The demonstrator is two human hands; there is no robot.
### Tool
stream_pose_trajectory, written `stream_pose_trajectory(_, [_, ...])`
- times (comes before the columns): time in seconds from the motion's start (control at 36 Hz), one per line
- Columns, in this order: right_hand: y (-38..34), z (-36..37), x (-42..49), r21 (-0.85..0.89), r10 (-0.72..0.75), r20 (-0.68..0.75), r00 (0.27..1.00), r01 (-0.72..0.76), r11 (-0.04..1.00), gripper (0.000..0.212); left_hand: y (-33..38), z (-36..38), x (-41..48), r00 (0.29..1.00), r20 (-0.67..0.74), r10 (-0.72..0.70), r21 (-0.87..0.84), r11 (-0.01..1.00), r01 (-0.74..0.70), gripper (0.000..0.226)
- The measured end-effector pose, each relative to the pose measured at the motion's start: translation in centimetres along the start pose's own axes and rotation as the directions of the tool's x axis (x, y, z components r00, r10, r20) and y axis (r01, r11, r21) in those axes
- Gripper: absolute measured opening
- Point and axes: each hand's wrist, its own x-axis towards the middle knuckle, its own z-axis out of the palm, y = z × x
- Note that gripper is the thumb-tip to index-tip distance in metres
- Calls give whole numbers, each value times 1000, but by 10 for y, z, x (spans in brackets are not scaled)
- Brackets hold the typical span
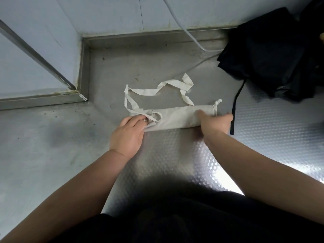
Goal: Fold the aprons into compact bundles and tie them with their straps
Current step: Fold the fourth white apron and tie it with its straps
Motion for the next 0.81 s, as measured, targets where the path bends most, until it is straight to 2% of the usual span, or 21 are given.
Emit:
stream_pose_trajectory(0.08, [-10, -5, 1, 201, 182, 102, 978, -199, 959, 79, 1, 1, 1, 1000, -14, 6, 0, 1000, -6, 32])
stream_pose_trajectory(0.17, [-19, -5, -4, 266, 218, 206, 954, -269, 926, 48, 1, 1, 1, 999, -34, 5, -4, 1000, -5, 31])
stream_pose_trajectory(0.19, [-20, -4, -7, 225, 182, 195, 964, -224, 948, 41, 1, 0, 1, 999, -36, 7, -3, 1000, -7, 31])
stream_pose_trajectory(0.22, [-22, -3, -10, 138, 82, 158, 984, -105, 985, 35, 2, 0, 1, 999, -37, 10, 3, 1000, -10, 31])
stream_pose_trajectory(0.25, [-22, 1, -15, 18, -101, 118, 988, 100, 995, 27, 3, 0, 1, 999, -38, 7, 15, 1000, -7, 31])
stream_pose_trajectory(0.28, [-21, 5, -19, -122, -332, 123, 935, 346, 930, 20, 4, 0, 1, 999, -39, 0, 28, 1000, 1, 31])
stream_pose_trajectory(0.31, [-19, 8, -24, -258, -525, 203, 826, 563, 785, 18, 6, 0, 2, 999, -35, -11, 30, 999, 12, 31])
stream_pose_trajectory(0.33, [-15, 14, -29, -378, -636, 332, 696, 716, 586, 23, 7, 0, 2, 999, -29, -30, 26, 999, 30, 31])
stream_pose_trajectory(0.36, [-12, 20, -33, -472, -648, 485, 587, 800, 372, 30, 8, 0, 2, 999, -18, -50, 16, 999, 51, 31])
stream_pose_trajectory(0.39, [-8, 26, -36, -537, -600, 609, 518, 827, 169, 34, 9, -1, 3, 998, -8, -66, 5, 998, 66, 32])
stream_pose_trajectory(0.42, [-5, 30, -39, -571, -546, 686, 481, 821, 6, 36, 12, -2, 4, 997, 9, -75, -6, 997, 75, 33])
stream_pose_trajectory(0.44, [-2, 34, -39, -578, -505, 729, 463, 811, -91, 35, 14, -4, 5, 997, 28, -78, -10, 997, 78, 35])
stream_pose_trajectory(0.47, [-1, 35, -40, -582, -485, 742, 463, 804, -122, 35, 17, -6, 7, 996, 47, -80, -9, 997, 80, 38])
stream_pose_trajectory(0.53, [-2, 39, -35, -584, -443, 748, 495, 808, -84, 36, 21, -9, 12, 990, 84, -115, 2, 993, 115, 41])
stream_pose_trajectory(0.58, [-6, 40, -31, -566, -396, 755, 524, 824, 12, 41, 25, -9, 18, 980, 112, -163, -9, 986, 165, 41])
stream_pose_trajectory(0.69, [-4, 35, -26, -435, -361, 801, 478, 878, 199, 53, 28, -3, 23, 967, 144, -209, -107, 968, 225, 45])
stream_pose_trajectory(0.72, [-4, 34, -25, -397, -378, 802, 463, 885, 242, 49, 28, -4, 24, 965, 144, -220, -138, 961, 239, 47])
stream_pose_trajectory(0.81, [-10, 32, -22, -267, -438, 783, 441, 875, 403, 13, 27, -4, 26, 962, 157, -222, -214, 944, 252, 55])
